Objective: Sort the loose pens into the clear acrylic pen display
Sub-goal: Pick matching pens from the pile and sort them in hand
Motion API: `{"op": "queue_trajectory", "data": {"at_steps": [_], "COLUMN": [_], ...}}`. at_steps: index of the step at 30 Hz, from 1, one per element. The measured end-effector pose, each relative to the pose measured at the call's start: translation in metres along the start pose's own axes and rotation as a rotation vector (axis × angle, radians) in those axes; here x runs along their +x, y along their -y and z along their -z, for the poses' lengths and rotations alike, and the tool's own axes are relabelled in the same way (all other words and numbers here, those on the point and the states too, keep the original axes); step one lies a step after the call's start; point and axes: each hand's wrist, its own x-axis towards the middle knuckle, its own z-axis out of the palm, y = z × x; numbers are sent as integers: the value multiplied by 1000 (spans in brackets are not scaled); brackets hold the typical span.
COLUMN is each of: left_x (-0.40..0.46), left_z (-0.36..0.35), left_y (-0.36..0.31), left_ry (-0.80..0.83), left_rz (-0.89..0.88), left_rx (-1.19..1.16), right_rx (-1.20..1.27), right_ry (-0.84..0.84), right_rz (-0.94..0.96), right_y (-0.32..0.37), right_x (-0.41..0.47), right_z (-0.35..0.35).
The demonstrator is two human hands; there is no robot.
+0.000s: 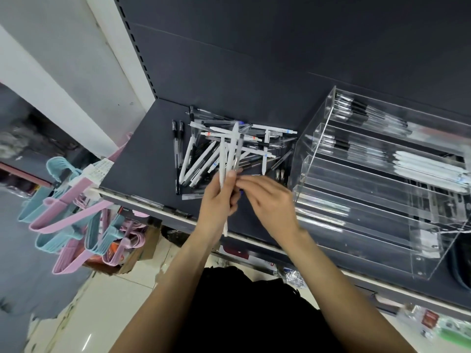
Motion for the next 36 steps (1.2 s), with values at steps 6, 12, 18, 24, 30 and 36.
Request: {"op": "queue_trajectory", "data": {"at_steps": [6, 12, 18, 24, 30, 36], "left_x": [17, 15, 3, -6, -8, -10], "left_z": [-2, 10, 11, 15, 20, 22], "left_y": [21, 21, 16, 8, 5, 12], "left_ry": [6, 17, 175, 223, 231, 170], "left_rz": [114, 104, 167, 245, 262, 221], "left_rx": [68, 54, 27, -119, -157, -274], "right_rx": [-11, 24, 608, 762, 703, 772], "right_ry": [18, 140, 153, 221, 395, -46], "right_rz": [-195, -410, -918, -928, -881, -914], "right_y": [-18, -16, -4, -4, -3, -3], "right_x": [-24, -27, 18, 40, 46, 48], "right_z": [-12, -9, 2, 10, 16, 31]}}
